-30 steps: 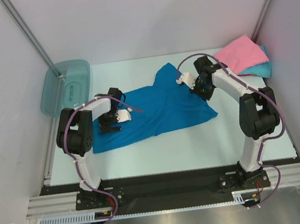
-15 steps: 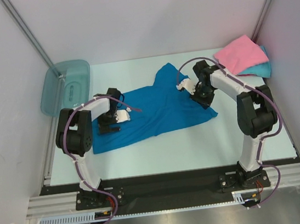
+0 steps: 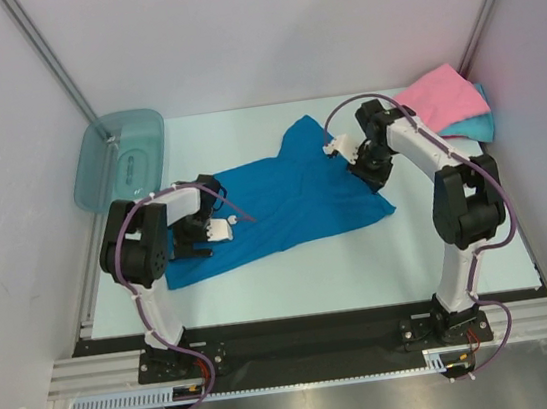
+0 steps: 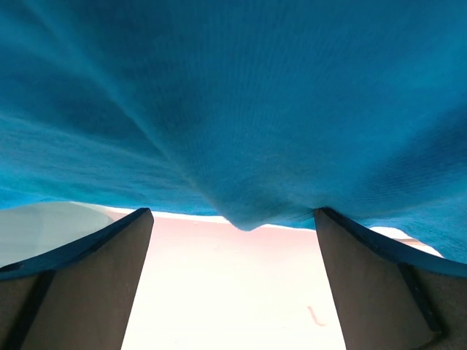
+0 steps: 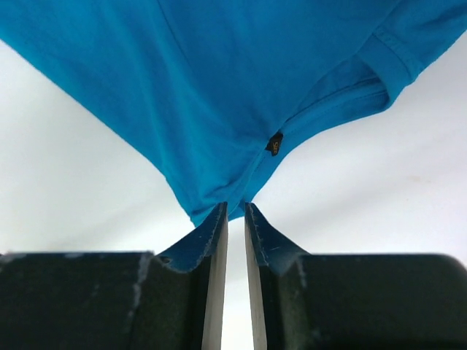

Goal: Fold and stack the t-shirts
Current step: Fold the tshirt

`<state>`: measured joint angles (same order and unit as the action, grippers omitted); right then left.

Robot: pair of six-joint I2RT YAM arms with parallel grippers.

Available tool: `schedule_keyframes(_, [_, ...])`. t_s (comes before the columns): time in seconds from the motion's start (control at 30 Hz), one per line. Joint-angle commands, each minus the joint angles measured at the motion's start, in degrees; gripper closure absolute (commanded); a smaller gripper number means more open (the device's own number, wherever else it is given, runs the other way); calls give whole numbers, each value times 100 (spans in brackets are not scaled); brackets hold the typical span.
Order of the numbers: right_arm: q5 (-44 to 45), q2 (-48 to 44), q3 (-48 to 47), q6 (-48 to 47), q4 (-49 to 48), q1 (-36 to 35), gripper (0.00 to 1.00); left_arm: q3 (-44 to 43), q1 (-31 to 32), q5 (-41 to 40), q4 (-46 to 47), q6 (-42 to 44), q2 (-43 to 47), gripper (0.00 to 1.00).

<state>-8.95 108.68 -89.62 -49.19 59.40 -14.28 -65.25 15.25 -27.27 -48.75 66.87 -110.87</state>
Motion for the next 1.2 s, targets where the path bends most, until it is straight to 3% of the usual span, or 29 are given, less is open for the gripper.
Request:
schedule_keyframes(0.0, [-256, 39, -310, -152, 414, 101, 80, 189, -153, -95, -170, 186, -84, 0])
schedule_keyframes(0.5, [-810, 487, -644, -487, 1760, 119, 83, -321, -153, -42, -302, 45, -339, 0])
schedule_keyframes(0.77, [-653, 688, -143, -276, 1260, 13, 83, -374, -153, -15, -293, 80, -365, 0])
schedule_keyframes(1.17, [-186, 1436, -424, 41, 424, 470, 85, -348, -162, -95, -143, 230, -392, 0])
